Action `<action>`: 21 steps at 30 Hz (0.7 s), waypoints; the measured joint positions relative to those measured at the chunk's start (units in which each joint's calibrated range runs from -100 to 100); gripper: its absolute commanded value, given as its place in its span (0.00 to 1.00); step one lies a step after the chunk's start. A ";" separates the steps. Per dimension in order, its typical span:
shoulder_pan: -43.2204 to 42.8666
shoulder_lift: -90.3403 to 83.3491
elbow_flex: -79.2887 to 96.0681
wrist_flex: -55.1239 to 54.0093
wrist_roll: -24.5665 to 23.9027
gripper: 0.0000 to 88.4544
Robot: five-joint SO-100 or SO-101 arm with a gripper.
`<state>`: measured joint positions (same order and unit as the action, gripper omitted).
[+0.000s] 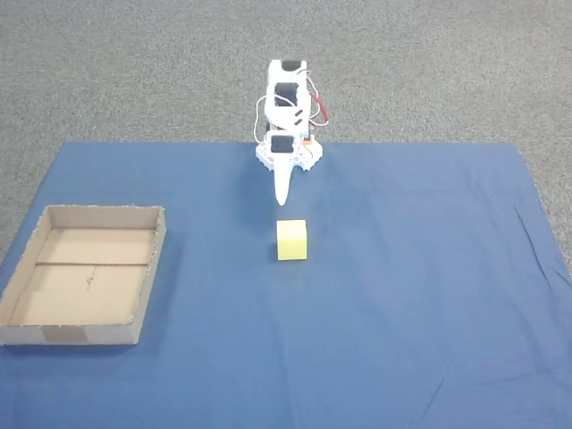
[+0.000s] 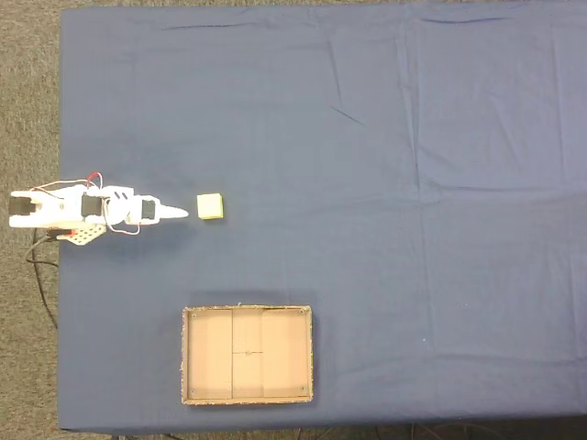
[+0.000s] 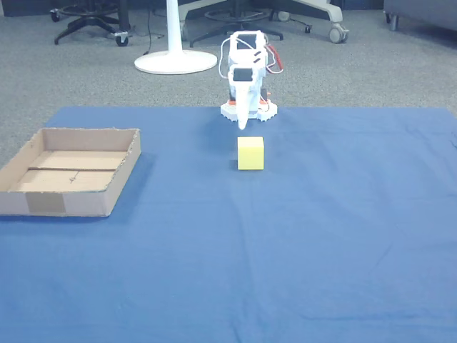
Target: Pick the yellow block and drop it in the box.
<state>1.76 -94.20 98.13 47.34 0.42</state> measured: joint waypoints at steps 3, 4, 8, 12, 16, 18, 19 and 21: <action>0.65 8.53 -6.31 2.04 1.42 0.36; 0.57 12.87 -10.57 4.62 3.13 0.37; -0.41 26.60 -26.57 14.50 8.69 0.40; -0.49 38.36 -35.81 13.40 8.74 0.40; 0.98 54.31 -43.54 10.42 7.33 0.40; 1.96 62.32 -47.98 10.03 6.40 0.40; 2.45 65.73 -50.02 9.48 5.91 0.40; 2.70 69.91 -52.69 8.23 5.27 0.41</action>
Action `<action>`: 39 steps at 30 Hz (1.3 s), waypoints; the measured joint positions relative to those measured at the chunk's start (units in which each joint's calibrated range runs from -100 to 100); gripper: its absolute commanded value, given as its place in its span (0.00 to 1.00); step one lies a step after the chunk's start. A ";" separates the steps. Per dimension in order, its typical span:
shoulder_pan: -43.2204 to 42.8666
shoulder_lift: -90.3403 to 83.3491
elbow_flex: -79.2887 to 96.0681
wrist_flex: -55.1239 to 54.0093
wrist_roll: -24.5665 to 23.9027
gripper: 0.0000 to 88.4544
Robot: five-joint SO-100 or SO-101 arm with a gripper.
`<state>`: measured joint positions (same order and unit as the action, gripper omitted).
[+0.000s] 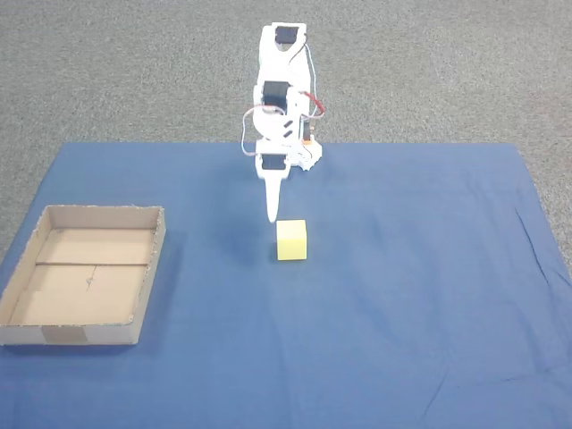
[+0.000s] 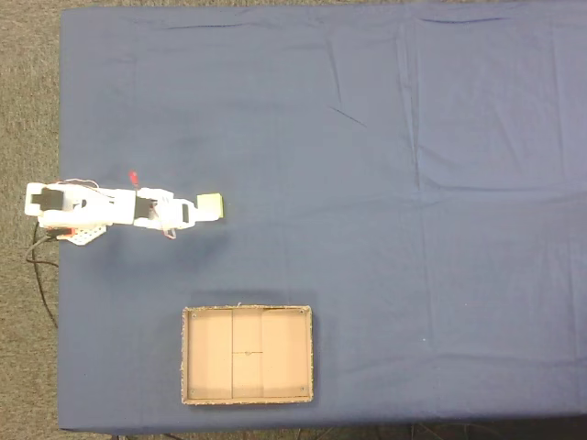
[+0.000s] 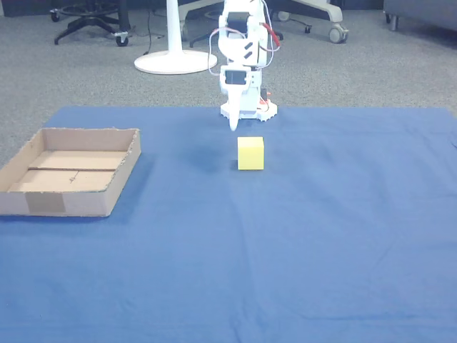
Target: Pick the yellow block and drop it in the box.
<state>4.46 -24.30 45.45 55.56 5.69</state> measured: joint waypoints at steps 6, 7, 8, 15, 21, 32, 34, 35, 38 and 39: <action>-3.52 12.36 -8.71 -1.41 -1.03 0.41; -4.25 13.90 -9.86 -1.02 -1.42 0.41; -4.91 15.26 -10.93 -0.86 -1.90 0.41; -6.71 18.93 -11.37 -1.72 -3.32 0.36; -7.69 22.93 -12.35 -2.98 -3.32 0.21; 0.25 10.06 -19.28 0.16 -0.15 0.19; 6.13 2.81 -26.30 1.72 2.20 0.19; 10.47 0.43 -30.48 2.04 3.61 0.19; 21.84 2.22 -45.76 2.74 5.57 0.20; 25.36 5.20 -51.71 2.74 5.71 0.20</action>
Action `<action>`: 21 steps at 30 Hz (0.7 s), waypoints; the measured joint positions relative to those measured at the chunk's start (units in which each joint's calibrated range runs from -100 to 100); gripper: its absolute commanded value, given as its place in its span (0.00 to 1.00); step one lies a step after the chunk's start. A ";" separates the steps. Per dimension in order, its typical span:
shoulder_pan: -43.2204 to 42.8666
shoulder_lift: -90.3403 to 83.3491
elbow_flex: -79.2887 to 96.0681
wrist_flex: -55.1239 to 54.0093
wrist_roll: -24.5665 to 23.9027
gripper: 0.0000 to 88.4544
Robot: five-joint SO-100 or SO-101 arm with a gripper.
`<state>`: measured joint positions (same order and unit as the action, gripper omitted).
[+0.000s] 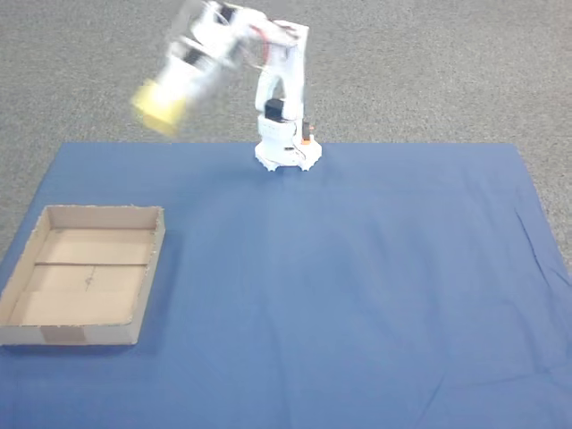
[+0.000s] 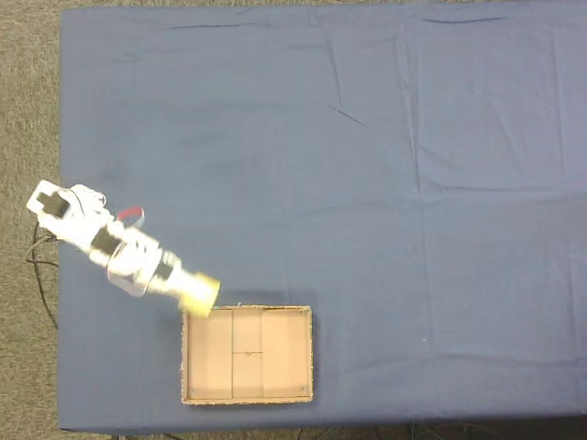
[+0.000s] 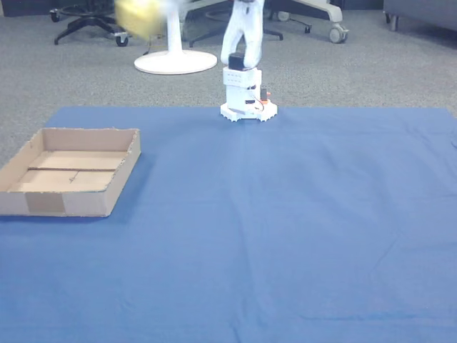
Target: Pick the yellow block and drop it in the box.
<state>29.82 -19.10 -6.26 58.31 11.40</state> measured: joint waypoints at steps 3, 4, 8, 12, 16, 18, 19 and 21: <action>7.53 15.69 -21.24 0.16 0.54 0.20; 9.33 21.31 -27.45 0.08 0.83 0.20; 13.58 46.46 -43.18 -4.55 2.54 0.20; 12.92 65.90 -50.64 -3.76 3.47 0.20; 10.22 71.44 -51.80 0.00 3.47 0.34; 10.14 71.53 -51.80 1.41 3.47 0.42; 10.31 71.53 -51.89 1.88 3.47 0.43; 10.31 71.53 -51.89 2.43 3.47 0.43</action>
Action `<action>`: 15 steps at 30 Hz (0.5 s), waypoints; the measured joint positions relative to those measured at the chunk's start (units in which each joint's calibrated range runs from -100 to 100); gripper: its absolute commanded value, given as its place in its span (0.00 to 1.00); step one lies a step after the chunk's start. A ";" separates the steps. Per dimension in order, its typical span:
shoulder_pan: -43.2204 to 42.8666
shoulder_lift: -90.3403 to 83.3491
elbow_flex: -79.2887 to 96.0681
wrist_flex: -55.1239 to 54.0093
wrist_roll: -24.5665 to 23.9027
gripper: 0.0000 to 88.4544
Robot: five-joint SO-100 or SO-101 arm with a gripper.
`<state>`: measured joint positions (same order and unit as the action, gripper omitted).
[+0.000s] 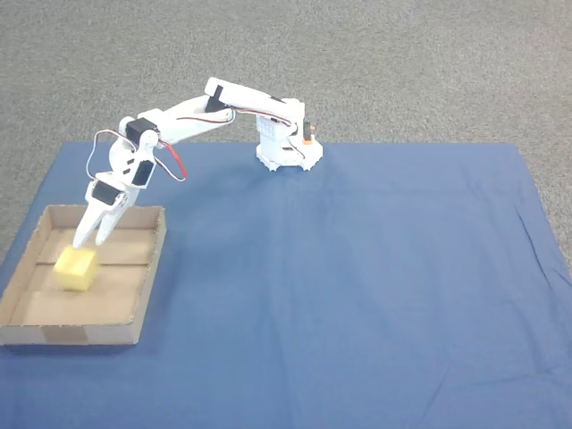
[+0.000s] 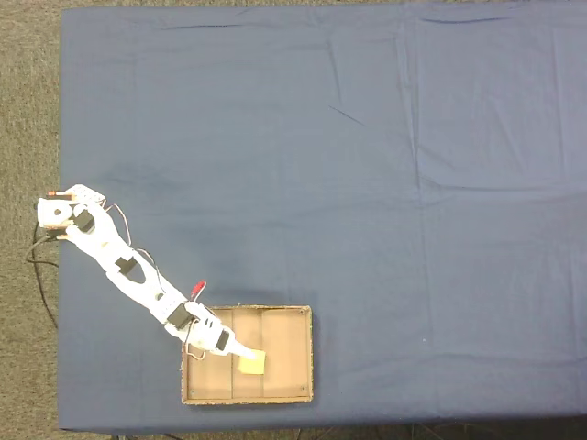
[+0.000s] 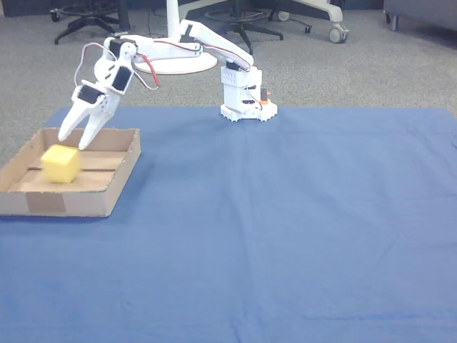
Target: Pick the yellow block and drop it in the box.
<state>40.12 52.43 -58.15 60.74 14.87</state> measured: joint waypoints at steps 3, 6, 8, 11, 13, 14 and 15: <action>-0.16 -0.09 0.44 0.78 0.29 0.42; -0.90 -4.69 8.35 1.96 -0.59 0.38; -3.27 -16.28 19.10 3.21 -2.59 0.31; -10.47 -44.25 37.23 7.52 -6.64 0.13; -16.61 -66.33 48.42 8.78 -8.74 0.08; -20.12 -77.66 54.64 8.31 -9.87 0.06; -23.39 -89.34 62.28 5.96 -11.92 0.04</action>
<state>16.73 -36.91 4.13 66.69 2.95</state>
